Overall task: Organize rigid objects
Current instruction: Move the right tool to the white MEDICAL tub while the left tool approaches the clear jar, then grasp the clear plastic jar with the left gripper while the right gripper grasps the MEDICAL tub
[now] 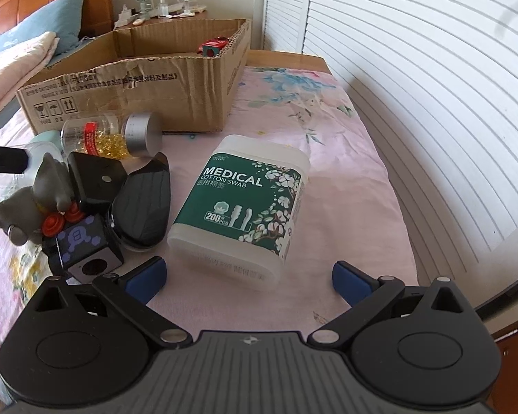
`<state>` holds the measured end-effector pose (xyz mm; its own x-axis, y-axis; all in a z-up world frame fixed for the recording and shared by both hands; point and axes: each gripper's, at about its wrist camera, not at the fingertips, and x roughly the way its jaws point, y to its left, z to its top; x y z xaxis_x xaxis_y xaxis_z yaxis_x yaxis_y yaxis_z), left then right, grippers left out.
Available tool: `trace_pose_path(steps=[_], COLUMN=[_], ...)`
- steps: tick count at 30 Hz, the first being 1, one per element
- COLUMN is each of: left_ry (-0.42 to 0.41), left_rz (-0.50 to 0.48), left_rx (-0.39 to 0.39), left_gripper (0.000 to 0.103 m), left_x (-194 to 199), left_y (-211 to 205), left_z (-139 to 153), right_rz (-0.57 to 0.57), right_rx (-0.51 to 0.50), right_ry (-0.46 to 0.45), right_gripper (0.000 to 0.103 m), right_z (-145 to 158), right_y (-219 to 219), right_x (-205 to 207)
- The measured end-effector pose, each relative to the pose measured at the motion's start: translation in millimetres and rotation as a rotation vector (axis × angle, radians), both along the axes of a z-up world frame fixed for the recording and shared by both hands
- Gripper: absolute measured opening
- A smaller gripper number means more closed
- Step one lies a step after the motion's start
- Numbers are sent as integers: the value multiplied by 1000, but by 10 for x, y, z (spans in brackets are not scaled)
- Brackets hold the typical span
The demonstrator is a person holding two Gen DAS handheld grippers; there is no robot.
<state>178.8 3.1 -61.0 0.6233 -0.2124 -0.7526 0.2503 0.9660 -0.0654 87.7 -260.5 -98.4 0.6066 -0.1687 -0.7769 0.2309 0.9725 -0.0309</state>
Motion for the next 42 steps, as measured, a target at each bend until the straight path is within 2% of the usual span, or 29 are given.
trace_pose_path(steps=[8,12,19,22,27,31,33,38,42], left_ry=[37,57,71,88,70,60,57,53,42], left_rz=[46,50,34,36,26,23,23,24,18], left_rx=[55,27,0,-32,-39,-40,-42,-52,-48], left_gripper=[101,101,101,101,101,101,101,101,101], left_x=[15,32,67,85,85,84,81,85,75], left_y=[158,204,187,195,187,194,198,213,211], left_z=[-135,-175,-256,-312,-318,-329,-331,-331,-339], right_rz=[74,120,266,300,346,397,425,534,668], right_rx=[-2,-5,13,22,23,21,0,-138,-168], right_ry=[-6,-11,43,65,96,203,224,183,188], right_gripper=[103,103,103,103,103,103,103,103,103], right_z=[-2,-10,23,27,22,79,172,492,520], right_y=[-39,-55,-148,-165,-189,-206,-216,-192,-88], right_x=[-40,-43,1,9,39,128,131,251,531])
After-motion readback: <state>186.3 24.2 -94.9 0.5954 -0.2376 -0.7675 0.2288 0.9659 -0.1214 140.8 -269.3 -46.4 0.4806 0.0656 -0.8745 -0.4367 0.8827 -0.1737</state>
